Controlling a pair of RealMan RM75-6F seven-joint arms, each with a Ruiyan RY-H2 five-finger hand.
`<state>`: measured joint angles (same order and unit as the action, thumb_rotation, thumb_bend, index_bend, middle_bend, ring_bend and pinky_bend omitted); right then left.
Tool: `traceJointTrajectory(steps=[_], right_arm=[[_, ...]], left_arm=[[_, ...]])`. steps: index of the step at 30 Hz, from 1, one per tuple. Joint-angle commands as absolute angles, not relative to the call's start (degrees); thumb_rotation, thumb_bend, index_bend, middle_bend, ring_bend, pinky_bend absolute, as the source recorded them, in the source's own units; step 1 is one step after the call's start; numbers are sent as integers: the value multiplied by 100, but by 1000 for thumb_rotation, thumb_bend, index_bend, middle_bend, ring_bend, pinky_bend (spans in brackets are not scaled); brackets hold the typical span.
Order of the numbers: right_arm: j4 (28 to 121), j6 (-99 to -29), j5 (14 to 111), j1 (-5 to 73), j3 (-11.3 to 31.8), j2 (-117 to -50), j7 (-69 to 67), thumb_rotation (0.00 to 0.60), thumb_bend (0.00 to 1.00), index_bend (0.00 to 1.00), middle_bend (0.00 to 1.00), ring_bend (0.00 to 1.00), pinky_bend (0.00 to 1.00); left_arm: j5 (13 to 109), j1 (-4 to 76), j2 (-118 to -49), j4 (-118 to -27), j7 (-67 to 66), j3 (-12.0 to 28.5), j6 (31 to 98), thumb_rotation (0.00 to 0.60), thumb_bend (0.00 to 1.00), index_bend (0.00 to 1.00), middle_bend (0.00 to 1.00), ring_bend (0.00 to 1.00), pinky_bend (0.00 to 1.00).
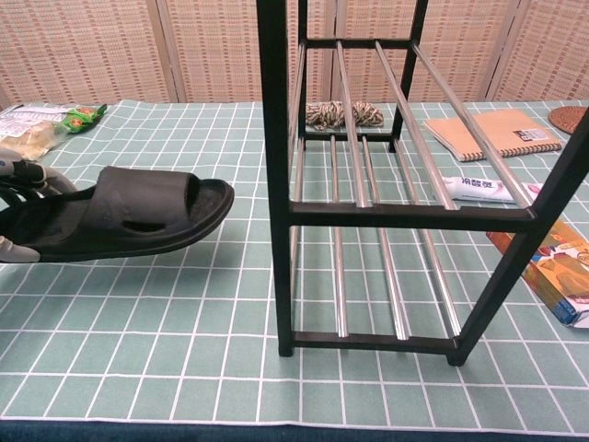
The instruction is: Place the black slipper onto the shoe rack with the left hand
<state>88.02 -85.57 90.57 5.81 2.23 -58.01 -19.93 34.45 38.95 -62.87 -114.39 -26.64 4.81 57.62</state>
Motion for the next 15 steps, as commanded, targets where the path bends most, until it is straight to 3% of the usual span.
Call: traceJointTrajectory(steps=[1,15], right_arm=[[8824,-8538,9090,601,214,-5816,-1934,600,343,0,0,0,0],[8861,-8517,9001,595,246,-5854,-1707,600,343,0,0,0,0]], left_arm=[[3367,3998,-6104,-11631,-2800,488,5870,600,256,352,369,194,171],[2931,4529,-5154,-11795,-2710,671,5169,600,256,349,369,193,171]])
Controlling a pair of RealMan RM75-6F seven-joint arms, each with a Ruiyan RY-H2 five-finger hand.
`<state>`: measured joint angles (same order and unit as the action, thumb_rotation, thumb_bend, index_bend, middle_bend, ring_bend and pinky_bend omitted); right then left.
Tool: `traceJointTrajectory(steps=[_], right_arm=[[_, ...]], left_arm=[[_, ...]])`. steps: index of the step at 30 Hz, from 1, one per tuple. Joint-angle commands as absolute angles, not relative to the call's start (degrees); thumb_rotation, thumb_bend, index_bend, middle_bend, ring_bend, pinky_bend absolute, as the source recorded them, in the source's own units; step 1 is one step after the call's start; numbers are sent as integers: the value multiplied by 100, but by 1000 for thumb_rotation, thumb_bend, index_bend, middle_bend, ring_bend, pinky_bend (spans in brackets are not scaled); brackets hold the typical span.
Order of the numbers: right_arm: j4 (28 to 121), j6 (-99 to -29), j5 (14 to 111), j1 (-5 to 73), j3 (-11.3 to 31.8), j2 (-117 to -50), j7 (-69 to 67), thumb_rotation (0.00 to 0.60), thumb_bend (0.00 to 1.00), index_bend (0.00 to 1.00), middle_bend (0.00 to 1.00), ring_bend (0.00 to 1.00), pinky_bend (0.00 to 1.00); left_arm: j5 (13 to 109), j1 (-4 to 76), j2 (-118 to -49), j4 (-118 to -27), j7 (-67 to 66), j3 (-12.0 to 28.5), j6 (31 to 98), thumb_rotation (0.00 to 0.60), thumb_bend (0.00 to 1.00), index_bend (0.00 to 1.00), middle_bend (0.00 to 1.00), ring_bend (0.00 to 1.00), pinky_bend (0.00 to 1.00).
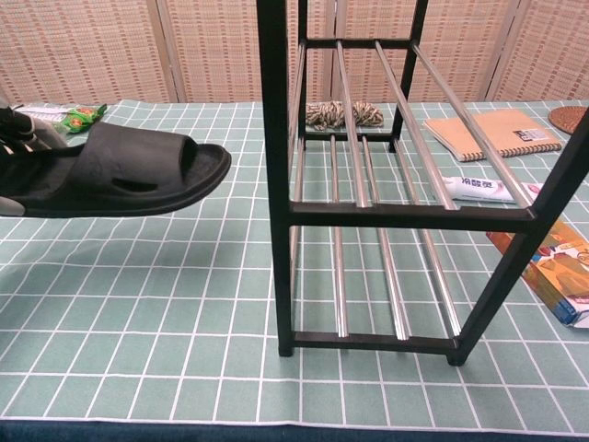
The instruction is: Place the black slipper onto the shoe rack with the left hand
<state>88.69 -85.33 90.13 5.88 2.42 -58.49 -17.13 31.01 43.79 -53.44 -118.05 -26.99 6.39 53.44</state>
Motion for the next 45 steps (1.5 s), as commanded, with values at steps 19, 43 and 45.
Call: traceJointTrajectory(steps=[19,43,45], right_arm=[[8950,-8471,8937,598,265,-5914,-1361,600,343,0,0,0,0],[9000,-8516,8923,575,291,-5929,-1168,600,343,0,0,0,0],[9009,-8525,8926,570,291,-5926,-1163,600,343,0,0,0,0]], left_arm=[[2546,5133,-3868,-11911,-2443,490,4030,600,256,349,369,194,171],[2437,5792,-2526,-12663,-2076,571,3299,600,256,348,369,194,171],[2326,5925,-2534,-12731,-2166,552,3322,600,256,348,369,194,171]])
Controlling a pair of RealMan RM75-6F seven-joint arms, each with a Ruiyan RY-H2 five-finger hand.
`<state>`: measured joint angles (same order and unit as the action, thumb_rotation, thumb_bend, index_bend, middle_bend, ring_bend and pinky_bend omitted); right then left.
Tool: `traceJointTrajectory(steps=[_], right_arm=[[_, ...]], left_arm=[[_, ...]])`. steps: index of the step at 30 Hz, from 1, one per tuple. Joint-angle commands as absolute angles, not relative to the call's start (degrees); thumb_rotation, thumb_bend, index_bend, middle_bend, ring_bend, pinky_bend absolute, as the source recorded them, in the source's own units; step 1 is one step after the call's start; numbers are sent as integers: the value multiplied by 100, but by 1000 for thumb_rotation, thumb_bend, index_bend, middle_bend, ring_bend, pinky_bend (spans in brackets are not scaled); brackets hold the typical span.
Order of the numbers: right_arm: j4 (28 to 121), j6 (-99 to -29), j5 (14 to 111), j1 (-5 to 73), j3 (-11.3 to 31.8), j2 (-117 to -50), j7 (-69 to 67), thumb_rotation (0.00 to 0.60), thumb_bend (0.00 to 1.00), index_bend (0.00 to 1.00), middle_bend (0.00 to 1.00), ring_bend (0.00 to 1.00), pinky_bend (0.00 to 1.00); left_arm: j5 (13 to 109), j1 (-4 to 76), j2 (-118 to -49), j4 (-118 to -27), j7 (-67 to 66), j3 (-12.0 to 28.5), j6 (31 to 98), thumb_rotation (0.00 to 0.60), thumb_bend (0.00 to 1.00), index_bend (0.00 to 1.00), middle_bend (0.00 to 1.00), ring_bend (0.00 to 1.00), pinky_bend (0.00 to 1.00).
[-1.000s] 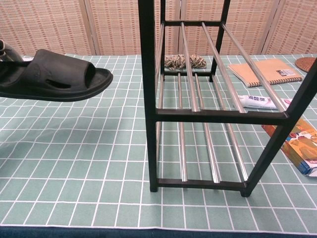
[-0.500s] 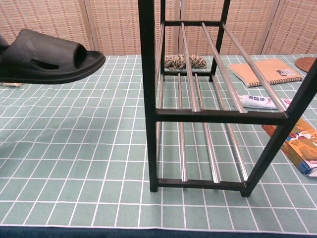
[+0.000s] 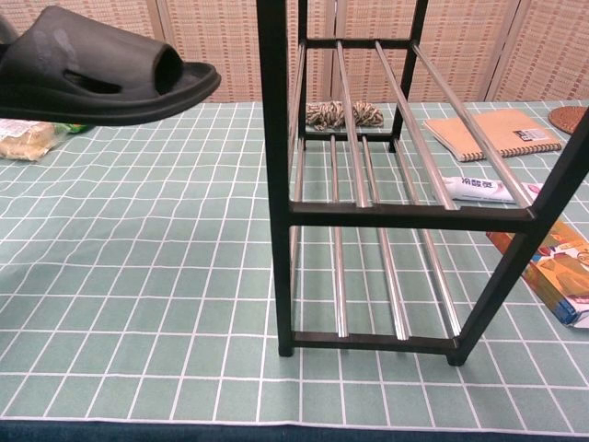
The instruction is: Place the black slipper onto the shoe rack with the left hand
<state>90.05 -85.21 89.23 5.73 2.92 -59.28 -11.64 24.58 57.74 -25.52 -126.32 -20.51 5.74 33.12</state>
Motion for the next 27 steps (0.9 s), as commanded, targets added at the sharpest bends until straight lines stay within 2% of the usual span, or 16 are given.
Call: traceJointTrajectory(steps=[1,7,16,27], right_arm=[[9014,-8531,8931,565,289,-5920,-1175,600,343,0,0,0,0],[9007,-8473,8932,585,279,-5879,-1341,600,343,0,0,0,0],[8897,-8309,9115,670,169,-5745,-1993,600,343,0,0,0,0],[8796,-8363,9398,678,13,-5659,-2412,600,343,0,0,0,0]], left_arm=[[2244,6020,-2553,-12774,-2253,526,3365,600,256,348,369,194,171],[1687,6536,-2738,-12972,-2609,434,3595,600,256,350,369,194,171],[392,7504,-3417,-13106,-3187,231,4263,600,256,352,370,194,174],[-867,8471,-4297,-12889,-3774,289,5082,600,256,357,373,194,175]])
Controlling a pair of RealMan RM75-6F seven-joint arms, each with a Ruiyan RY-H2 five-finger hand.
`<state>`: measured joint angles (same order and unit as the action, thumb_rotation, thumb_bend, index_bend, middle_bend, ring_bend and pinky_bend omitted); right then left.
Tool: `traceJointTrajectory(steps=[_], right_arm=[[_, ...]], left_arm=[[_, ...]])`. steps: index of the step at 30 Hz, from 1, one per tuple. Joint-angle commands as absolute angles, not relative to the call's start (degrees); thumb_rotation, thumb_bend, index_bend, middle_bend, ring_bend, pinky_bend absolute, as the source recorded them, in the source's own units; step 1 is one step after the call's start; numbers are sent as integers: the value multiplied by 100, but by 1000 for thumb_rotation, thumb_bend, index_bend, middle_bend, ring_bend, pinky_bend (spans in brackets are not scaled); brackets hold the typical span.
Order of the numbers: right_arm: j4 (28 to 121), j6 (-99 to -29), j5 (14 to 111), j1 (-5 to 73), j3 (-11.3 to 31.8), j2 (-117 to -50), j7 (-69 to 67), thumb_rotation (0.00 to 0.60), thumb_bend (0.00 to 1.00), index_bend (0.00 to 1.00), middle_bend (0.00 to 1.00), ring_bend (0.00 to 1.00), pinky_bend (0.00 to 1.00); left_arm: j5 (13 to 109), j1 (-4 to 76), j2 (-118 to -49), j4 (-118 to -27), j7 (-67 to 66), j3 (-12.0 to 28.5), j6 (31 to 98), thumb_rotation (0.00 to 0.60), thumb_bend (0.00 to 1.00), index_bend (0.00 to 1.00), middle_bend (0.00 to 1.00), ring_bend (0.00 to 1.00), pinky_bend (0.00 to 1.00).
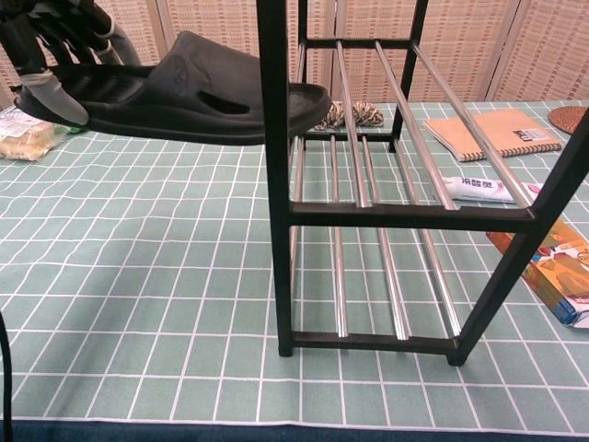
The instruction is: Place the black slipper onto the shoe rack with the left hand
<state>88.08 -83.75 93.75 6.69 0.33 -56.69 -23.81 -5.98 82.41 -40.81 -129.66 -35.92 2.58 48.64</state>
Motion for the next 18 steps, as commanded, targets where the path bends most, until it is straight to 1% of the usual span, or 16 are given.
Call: traceJointTrajectory(steps=[1,8,18], right_arm=[[8792,-8365,9409,682,7,-5654,-2437,600,343,0,0,0,0],[8742,-8402,9486,696,-38,-5615,-2627,600,343,0,0,0,0],[8702,-8476,9569,692,-97,-5557,-2826,600,343,0,0,0,0]], left_arm=[[-958,8536,-4357,-12877,-3824,301,5150,600,256,357,373,194,175],[-1570,8923,-4752,-12841,-4135,478,5747,600,256,359,374,195,176],[-1897,9102,-5200,-12878,-4394,812,6453,600,256,364,379,199,181]])
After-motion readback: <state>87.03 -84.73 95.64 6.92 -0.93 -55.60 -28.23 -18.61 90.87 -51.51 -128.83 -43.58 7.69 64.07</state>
